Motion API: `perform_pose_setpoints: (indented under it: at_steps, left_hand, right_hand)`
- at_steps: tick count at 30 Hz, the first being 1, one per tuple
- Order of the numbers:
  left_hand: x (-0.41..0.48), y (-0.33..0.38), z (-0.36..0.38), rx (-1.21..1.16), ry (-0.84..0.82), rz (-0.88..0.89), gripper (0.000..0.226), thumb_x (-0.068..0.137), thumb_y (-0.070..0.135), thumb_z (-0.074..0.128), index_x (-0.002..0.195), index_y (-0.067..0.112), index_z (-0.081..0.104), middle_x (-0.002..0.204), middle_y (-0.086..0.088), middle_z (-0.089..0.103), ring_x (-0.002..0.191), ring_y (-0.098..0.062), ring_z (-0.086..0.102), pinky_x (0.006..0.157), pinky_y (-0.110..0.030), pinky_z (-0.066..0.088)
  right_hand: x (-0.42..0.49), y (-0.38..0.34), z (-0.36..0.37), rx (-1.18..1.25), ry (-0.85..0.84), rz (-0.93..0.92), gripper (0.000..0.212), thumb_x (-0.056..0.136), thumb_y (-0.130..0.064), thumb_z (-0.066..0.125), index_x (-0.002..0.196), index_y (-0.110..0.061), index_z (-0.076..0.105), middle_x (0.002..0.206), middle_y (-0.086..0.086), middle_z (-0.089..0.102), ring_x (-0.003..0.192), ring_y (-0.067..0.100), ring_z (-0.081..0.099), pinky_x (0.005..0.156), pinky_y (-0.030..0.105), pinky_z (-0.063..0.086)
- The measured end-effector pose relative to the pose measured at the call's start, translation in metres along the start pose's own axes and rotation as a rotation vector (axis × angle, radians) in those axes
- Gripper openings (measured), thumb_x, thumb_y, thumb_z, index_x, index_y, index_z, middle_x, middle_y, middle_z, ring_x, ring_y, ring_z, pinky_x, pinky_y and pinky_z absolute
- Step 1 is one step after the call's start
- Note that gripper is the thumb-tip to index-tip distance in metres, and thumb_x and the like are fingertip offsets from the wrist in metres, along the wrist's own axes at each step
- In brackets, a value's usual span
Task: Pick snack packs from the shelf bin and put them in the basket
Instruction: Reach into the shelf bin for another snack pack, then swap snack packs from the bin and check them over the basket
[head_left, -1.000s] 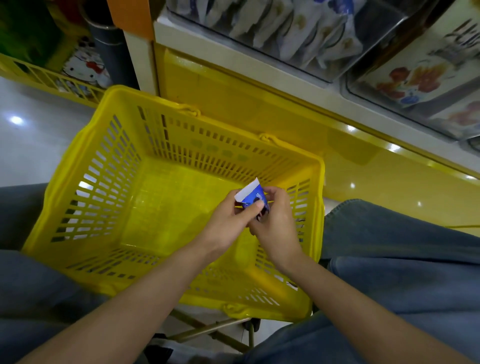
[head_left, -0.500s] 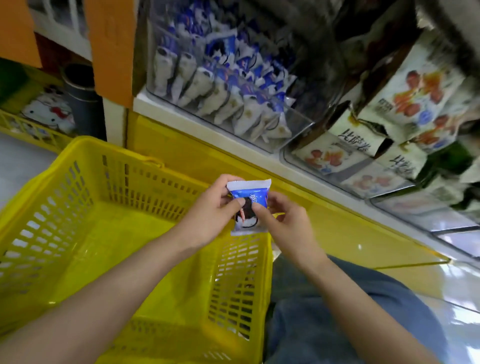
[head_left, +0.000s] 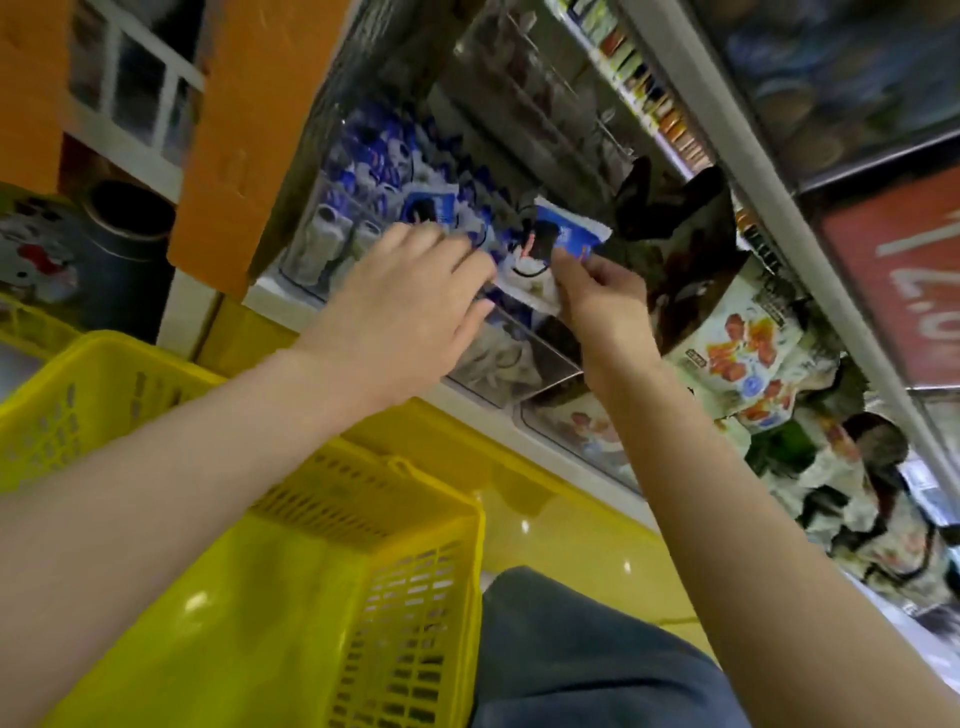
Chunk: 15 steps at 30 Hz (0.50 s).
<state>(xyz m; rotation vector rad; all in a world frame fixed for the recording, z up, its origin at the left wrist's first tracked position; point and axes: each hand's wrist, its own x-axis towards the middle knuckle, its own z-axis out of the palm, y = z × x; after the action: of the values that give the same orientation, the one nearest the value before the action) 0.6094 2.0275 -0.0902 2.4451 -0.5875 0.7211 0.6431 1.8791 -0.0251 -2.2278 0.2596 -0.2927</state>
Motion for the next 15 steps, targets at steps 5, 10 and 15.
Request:
perform_pose_setpoints:
  at_steps: [5, 10, 15]
  left_hand:
    - [0.004, -0.017, -0.003, 0.038, -0.003, -0.019, 0.035, 0.094, 0.025, 0.035, 0.104, 0.004, 0.061, 0.097, -0.014, 0.067, 0.091, -0.031, 0.06, 0.086, -0.042, 0.04]
    - [0.031, -0.018, -0.013, -0.247, 0.148, -0.34, 0.042, 0.097, 0.039, 0.034, 0.124, 0.01, 0.048, 0.114, -0.011, 0.061, 0.099, -0.028, 0.058, 0.077, -0.037, 0.04]
    - [0.061, -0.024, -0.015, -0.705, 0.125, -0.529, 0.042, 0.09, 0.033, 0.055, 0.124, 0.01, 0.045, 0.098, 0.001, 0.054, 0.083, -0.012, 0.05, 0.06, -0.007, 0.037]
  right_hand:
    - [0.027, -0.011, 0.032, 0.104, -0.037, 0.138, 0.016, 0.09, -0.022, 0.059, 0.089, -0.008, 0.065, 0.09, 0.011, 0.068, 0.085, 0.027, 0.063, 0.08, 0.035, 0.052]
    - [0.019, -0.013, 0.037, 0.326, -0.175, 0.05, 0.025, 0.091, -0.022, 0.052, 0.104, -0.004, 0.064, 0.1, 0.01, 0.069, 0.091, 0.023, 0.064, 0.084, 0.036, 0.049]
    - [0.02, -0.015, 0.032, 0.443, -0.393, -0.069, 0.033, 0.098, -0.025, 0.042, 0.114, 0.001, 0.056, 0.104, 0.016, 0.063, 0.092, 0.024, 0.06, 0.082, 0.037, 0.05]
